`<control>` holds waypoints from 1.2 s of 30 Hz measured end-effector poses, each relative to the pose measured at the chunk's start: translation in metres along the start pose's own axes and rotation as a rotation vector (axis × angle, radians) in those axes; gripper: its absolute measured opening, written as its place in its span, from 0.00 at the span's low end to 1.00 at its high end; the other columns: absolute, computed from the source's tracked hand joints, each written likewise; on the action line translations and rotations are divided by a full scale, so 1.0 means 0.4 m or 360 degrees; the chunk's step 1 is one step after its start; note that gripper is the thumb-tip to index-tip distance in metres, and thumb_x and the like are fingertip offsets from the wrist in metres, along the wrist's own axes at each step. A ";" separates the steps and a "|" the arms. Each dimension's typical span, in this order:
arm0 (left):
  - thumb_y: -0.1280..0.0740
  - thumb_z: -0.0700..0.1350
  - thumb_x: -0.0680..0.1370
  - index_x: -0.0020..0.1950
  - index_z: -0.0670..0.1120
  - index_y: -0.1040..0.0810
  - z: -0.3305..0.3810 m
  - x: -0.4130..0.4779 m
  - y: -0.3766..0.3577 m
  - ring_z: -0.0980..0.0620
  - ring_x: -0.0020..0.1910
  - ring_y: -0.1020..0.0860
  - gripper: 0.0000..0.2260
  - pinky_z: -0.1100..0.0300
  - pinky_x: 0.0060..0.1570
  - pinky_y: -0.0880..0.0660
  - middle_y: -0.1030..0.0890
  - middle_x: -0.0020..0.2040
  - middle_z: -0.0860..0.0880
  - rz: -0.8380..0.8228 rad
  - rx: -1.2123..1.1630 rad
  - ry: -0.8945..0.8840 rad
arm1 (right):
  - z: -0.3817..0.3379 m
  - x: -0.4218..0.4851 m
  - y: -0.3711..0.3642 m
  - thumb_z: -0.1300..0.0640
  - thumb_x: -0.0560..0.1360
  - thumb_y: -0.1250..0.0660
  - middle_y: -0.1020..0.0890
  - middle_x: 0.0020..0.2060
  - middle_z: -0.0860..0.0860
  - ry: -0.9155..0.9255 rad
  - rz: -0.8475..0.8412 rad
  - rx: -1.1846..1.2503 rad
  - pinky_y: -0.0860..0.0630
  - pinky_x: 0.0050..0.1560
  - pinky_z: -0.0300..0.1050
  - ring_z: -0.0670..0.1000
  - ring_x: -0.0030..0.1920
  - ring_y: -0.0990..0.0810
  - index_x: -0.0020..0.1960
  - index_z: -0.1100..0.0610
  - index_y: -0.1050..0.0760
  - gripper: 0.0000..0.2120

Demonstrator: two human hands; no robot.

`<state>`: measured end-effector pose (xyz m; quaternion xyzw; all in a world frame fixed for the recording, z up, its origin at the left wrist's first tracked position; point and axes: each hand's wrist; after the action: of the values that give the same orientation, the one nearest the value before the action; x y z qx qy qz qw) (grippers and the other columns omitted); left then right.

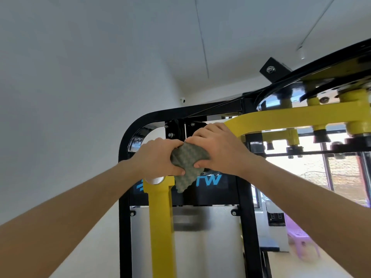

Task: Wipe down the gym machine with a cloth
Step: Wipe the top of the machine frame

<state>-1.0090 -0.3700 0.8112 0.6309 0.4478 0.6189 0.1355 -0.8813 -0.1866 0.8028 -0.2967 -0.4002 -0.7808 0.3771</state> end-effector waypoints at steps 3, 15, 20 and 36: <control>0.26 0.63 0.70 0.65 0.56 0.25 0.005 0.015 -0.012 0.57 0.44 0.22 0.26 0.57 0.45 0.23 0.19 0.48 0.57 -0.0007 0.0071 -0.0028 | 0.017 -0.008 -0.017 0.38 0.67 0.24 0.19 0.57 0.48 0.0064 0.0095 -0.0092 0.32 0.67 0.52 0.54 0.58 0.22 0.67 0.49 0.25 0.31; 0.31 0.61 0.77 0.81 0.58 0.47 0.141 0.111 -0.043 0.52 0.56 0.22 0.39 0.52 0.54 0.23 0.21 0.61 0.55 0.0298 0.0016 -0.0115 | 0.203 -0.094 0.032 0.45 0.69 0.23 0.19 0.58 0.53 0.0005 0.0419 -0.0317 0.29 0.66 0.52 0.55 0.58 0.22 0.67 0.54 0.25 0.30; 0.36 0.60 0.80 0.82 0.59 0.58 0.236 0.183 -0.049 0.50 0.65 0.25 0.39 0.51 0.57 0.23 0.32 0.75 0.55 0.0460 0.0183 -0.0270 | 0.305 -0.166 0.080 0.46 0.68 0.22 0.19 0.57 0.53 -0.0243 0.0316 -0.0378 0.25 0.56 0.52 0.57 0.55 0.20 0.72 0.54 0.28 0.35; 0.43 0.61 0.81 0.82 0.58 0.47 0.505 0.418 -0.107 0.45 0.59 0.23 0.30 0.51 0.55 0.26 0.24 0.67 0.48 0.0704 0.0589 -0.0598 | 0.588 -0.435 0.270 0.54 0.75 0.30 0.21 0.65 0.55 -0.0073 0.0066 -0.0261 0.21 0.57 0.53 0.57 0.58 0.20 0.69 0.55 0.23 0.23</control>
<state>-0.8718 -0.1460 0.8508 0.8296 0.3723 0.4144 -0.0386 -0.6600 0.0315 0.8315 -0.3527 -0.3372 -0.7959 0.3584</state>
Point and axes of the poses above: each hand's wrist, its own x-axis towards the middle knuckle, its own y-axis out of the back of the hand, z = x × y
